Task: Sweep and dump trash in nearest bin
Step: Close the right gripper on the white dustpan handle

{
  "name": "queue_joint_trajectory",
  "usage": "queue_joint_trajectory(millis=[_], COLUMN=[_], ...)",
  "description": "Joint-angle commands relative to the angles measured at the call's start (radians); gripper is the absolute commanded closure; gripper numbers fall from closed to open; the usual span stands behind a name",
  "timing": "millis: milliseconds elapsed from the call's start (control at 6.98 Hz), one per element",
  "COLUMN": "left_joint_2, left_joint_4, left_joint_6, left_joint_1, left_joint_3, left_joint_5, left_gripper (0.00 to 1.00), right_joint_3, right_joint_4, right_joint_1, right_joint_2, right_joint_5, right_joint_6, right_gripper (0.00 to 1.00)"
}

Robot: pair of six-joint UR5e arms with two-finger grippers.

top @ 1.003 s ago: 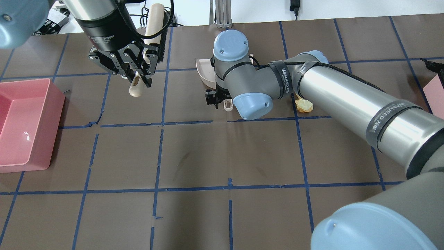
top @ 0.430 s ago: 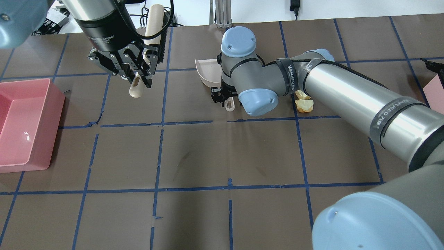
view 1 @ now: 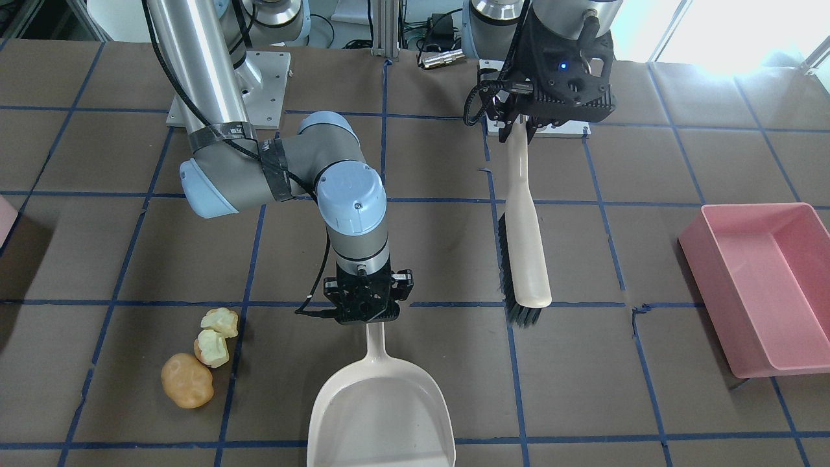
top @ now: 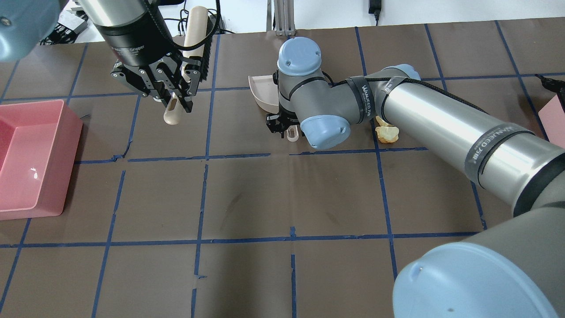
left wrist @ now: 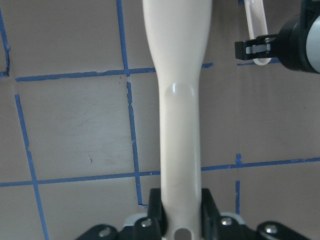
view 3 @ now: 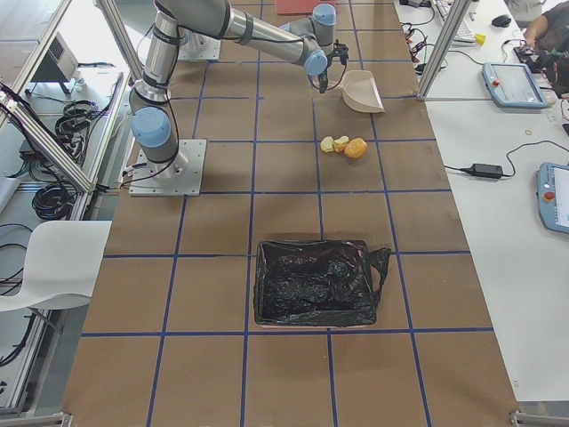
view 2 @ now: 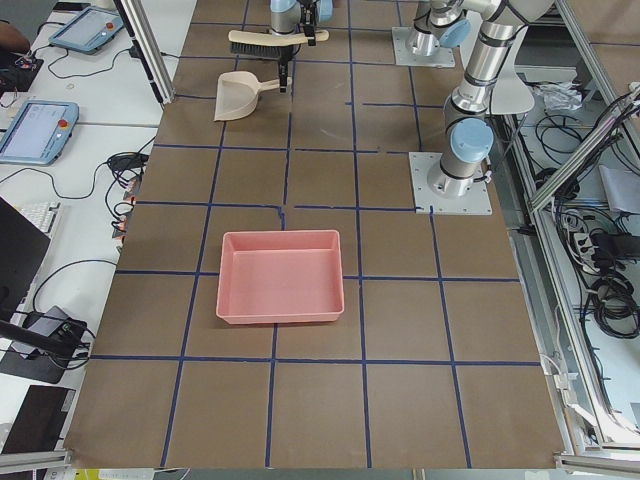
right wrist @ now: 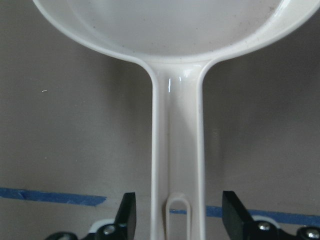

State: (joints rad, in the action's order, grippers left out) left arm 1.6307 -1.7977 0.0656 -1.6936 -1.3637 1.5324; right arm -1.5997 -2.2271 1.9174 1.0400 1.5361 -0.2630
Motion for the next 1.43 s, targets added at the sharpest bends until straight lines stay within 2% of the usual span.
queue_joint_trajectory(millis=[0, 143, 287, 573, 860, 1003, 1147, 1290], left_joint_2=[-0.005, -0.005, -0.005, -0.005, -0.005, -0.005, -0.005, -0.005], left_joint_4=[0.000, 0.000, 0.000, 0.000, 0.000, 0.000, 0.000, 0.000], left_joint_6=[-0.004, -0.006, -0.006, -0.006, -0.006, -0.006, -0.006, -0.006], left_joint_1=[0.000, 0.000, 0.000, 0.000, 0.000, 0.000, 0.000, 0.000], left_joint_3=[0.000, 0.000, 0.000, 0.000, 0.000, 0.000, 0.000, 0.000], left_joint_5=[0.002, 0.002, 0.003, 0.003, 0.005, 0.005, 0.005, 0.005], left_gripper=[1.00, 1.00, 1.00, 1.00, 1.00, 1.00, 1.00, 1.00], right_joint_3=[0.006, 0.012, 0.012, 0.010, 0.006, 0.009, 0.010, 0.010], right_joint_4=[0.000, 0.003, 0.003, 0.009, 0.010, 0.010, 0.015, 0.017], right_joint_1=[0.000, 0.000, 0.000, 0.000, 0.000, 0.000, -0.001, -0.003], right_joint_2=[0.000, 0.000, 0.002, 0.003, 0.000, -0.001, -0.001, 0.002], right_joint_5=[0.001, -0.001, -0.001, -0.001, -0.001, -0.011, -0.022, -0.013], right_joint_6=[0.008, 0.008, 0.008, 0.008, 0.008, 0.017, 0.021, 0.028], right_gripper=[0.58, 0.57, 0.50, 0.46, 0.53, 0.69, 0.89, 0.93])
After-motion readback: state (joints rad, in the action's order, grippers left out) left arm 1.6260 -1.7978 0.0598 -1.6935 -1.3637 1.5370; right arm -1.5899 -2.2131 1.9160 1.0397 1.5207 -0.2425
